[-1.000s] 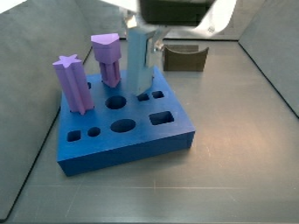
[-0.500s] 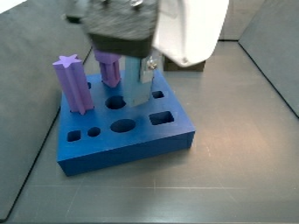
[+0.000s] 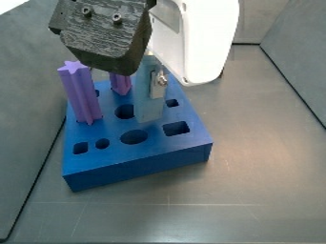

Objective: Pick up the rectangle object. Move up. Move to above the board. Insert the rectangle object.
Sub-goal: Insert the rectangle object.

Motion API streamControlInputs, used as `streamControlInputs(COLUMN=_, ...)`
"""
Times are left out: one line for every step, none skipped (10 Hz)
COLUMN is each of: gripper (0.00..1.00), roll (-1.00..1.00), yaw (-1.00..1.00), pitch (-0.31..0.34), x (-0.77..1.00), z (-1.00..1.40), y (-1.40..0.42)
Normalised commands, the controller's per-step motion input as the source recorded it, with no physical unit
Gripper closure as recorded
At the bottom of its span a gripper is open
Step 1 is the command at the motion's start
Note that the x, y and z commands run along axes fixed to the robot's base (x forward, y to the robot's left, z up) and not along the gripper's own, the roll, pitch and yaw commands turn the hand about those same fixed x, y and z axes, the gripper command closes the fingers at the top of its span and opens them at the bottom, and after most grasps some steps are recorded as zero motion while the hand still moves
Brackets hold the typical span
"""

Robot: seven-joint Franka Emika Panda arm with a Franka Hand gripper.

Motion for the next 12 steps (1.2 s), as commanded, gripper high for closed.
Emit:
streamControlInputs(gripper=1.00, roll=0.00, yaw=-0.33, pitch=0.000, x=0.85, z=0.00, y=0.00)
streamControlInputs(gripper=1.00, roll=-0.03, yaw=-0.33, pitch=0.000, x=0.83, z=-0.07, y=0.00)
streamControlInputs(gripper=1.00, roll=-0.08, yaw=-0.39, pitch=0.000, x=0.75, z=-0.11, y=0.00)
streamControlInputs(gripper=1.00, roll=-0.10, yaw=-0.43, pitch=0.000, x=0.71, z=-0.10, y=0.00)
streamControlInputs(gripper=1.00, roll=-0.12, yaw=-0.46, pitch=0.000, x=0.68, z=-0.09, y=0.00)
streamControlInputs(gripper=1.00, roll=-0.13, yaw=-0.49, pitch=0.000, x=0.65, z=-0.10, y=0.00)
streamControlInputs(gripper=1.00, roll=-0.14, yaw=-0.52, pitch=0.000, x=0.62, z=-0.09, y=0.00)
streamControlInputs(gripper=1.00, roll=-0.17, yaw=-0.57, pitch=0.000, x=0.55, z=-0.08, y=0.00)
streamControlInputs(gripper=1.00, roll=-0.14, yaw=-0.67, pitch=0.000, x=0.38, z=-0.04, y=-0.07)
streamControlInputs(gripper=1.00, roll=0.00, yaw=-0.40, pitch=0.000, x=0.18, z=0.00, y=0.00)
streamControlInputs(gripper=1.00, roll=0.00, yaw=0.00, pitch=0.017, x=0.00, z=0.00, y=0.00)
streamControlInputs(gripper=1.00, roll=0.00, yaw=0.01, pitch=0.000, x=-0.23, z=-0.12, y=-0.25)
